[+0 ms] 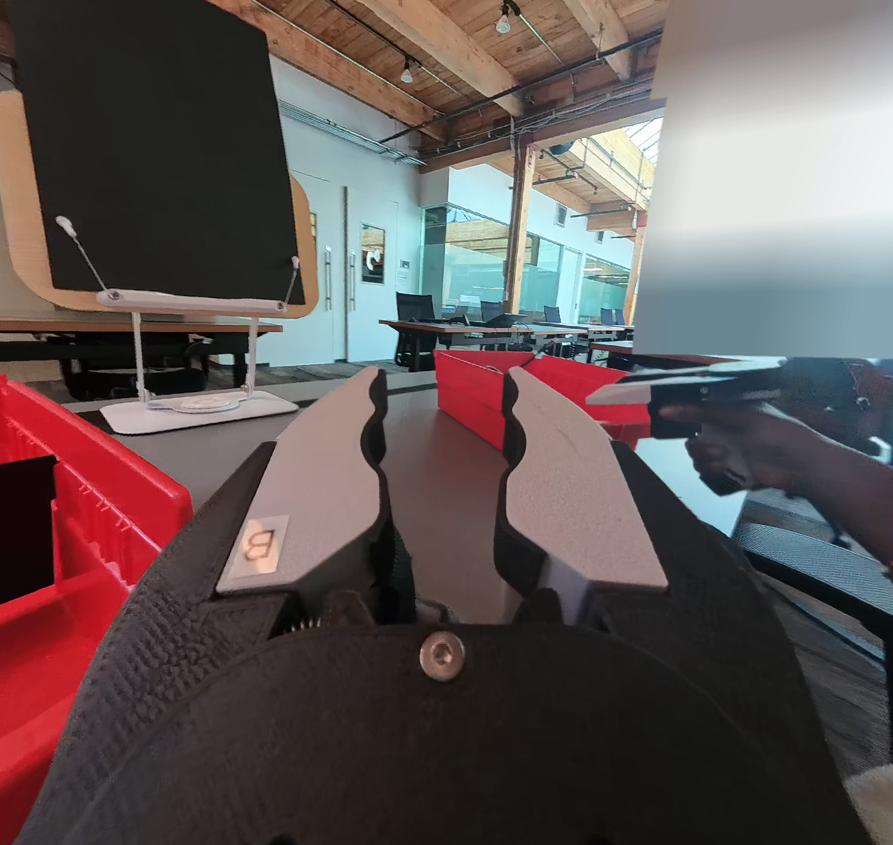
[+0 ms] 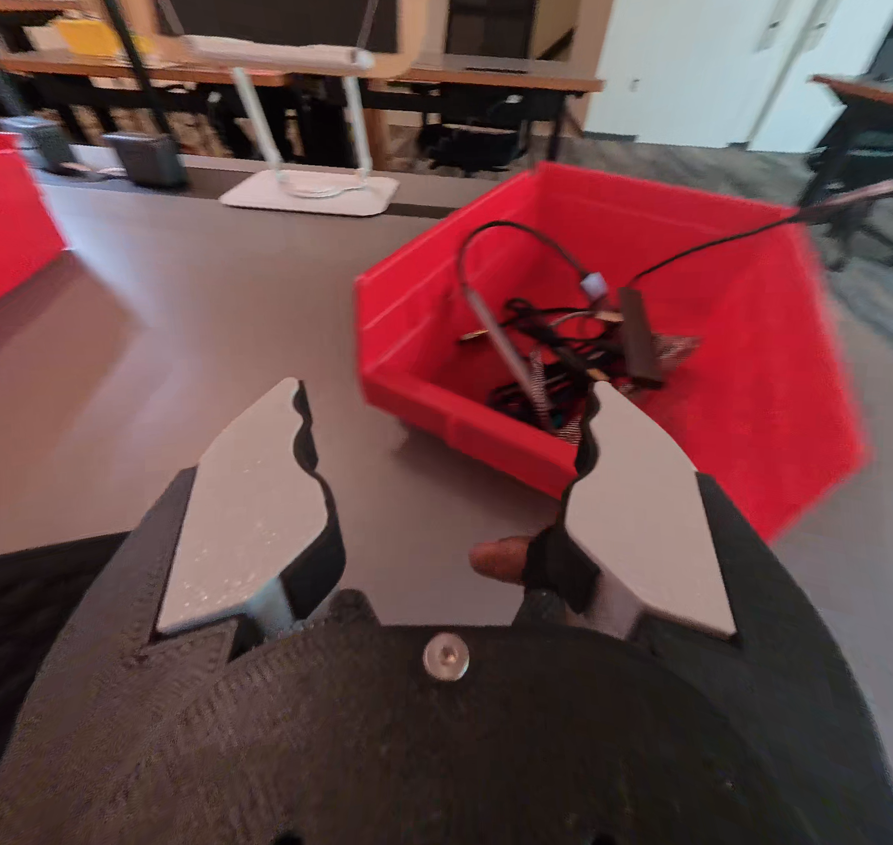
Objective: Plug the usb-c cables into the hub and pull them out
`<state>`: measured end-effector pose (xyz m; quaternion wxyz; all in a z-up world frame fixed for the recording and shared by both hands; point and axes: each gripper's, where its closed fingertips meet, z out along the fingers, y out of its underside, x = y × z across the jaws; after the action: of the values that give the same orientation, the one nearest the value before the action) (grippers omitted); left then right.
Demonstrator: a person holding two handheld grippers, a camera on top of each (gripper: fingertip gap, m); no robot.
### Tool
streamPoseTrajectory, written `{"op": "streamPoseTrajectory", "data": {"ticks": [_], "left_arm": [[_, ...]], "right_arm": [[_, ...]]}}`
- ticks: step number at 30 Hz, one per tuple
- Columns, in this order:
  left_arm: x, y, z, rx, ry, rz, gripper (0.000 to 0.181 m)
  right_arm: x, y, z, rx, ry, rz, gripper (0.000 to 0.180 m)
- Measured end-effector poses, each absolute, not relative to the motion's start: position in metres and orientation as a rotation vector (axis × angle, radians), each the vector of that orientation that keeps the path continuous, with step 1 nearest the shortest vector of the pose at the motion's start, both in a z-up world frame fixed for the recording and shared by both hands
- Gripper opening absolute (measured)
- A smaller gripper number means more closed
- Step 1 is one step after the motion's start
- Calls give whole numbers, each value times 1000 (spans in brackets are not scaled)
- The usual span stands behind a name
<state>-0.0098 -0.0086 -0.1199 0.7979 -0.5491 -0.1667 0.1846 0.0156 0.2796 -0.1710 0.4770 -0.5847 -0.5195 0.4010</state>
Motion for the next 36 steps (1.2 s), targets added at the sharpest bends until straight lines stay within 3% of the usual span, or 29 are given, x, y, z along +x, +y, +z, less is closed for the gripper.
{"op": "streamPoseTrajectory", "data": {"ticks": [6, 8, 10, 11, 20, 24, 28, 32, 33, 36], "left_arm": [[-4, -15, -116, -1149, -337, 516, 45], [-6, -15, -118, -1155, -349, 503, 45], [-8, -15, -118, -1156, -363, 489, 45], [-8, -17, -117, -1149, -366, 485, 45], [-14, -48, -105, -1142, -394, 638, 44], [-49, -129, -93, -1188, -576, 1003, 45], [-88, -245, -116, -1271, -943, 1366, 49], [-115, -294, -158, -1435, -1172, 1324, 54], [-120, -294, -166, -1481, -1185, 1286, 52], [-127, -293, -174, -1550, -1145, 1325, 22]], "right_arm": [[-39, 248, -193, -1415, -1429, 858, 77], [-60, 251, -199, -1456, -1461, 821, 57], [-72, 256, -206, -1496, -1496, 731, 24], [-75, 257, -206, -1488, -1508, 695, 18], [-87, 188, -206, -1337, -1726, 702, 20], [-87, 134, -206, -1249, -1820, 748, 20], [-83, 72, -205, -1148, -1916, 849, 21], [-77, 12, -205, -1025, -2020, 933, 21], [-76, -1, -205, -992, -2046, 951, 21], [-76, -34, -204, -910, -2099, 987, 21]]}}
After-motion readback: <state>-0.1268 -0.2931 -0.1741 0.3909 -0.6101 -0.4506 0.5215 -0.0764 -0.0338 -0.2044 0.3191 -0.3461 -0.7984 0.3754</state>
